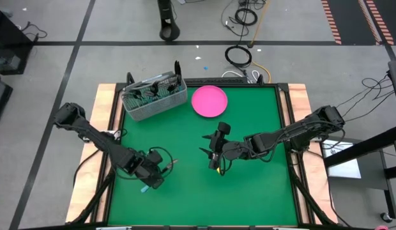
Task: Sort silverware
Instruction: Put the blue knife into the gray silverware holder
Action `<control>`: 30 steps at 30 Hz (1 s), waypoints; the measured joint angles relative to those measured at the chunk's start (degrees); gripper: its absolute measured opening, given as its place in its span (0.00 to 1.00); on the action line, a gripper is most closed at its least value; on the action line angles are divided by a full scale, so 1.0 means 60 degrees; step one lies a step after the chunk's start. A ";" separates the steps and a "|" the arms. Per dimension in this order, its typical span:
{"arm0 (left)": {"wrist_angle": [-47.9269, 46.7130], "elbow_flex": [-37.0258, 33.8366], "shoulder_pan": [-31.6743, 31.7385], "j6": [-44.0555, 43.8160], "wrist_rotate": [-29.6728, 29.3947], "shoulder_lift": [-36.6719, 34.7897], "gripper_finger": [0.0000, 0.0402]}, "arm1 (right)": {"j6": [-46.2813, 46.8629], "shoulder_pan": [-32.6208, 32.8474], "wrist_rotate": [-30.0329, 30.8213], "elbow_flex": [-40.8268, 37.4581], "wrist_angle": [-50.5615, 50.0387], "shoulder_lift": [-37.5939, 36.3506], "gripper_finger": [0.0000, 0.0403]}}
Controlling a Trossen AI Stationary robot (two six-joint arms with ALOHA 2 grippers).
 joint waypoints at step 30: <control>0.0819 0.0033 0.0070 0.0071 0.0927 0.2116 0.37 | 0.0219 0.0015 -0.0007 0.0000 -0.0012 0.0000 0.52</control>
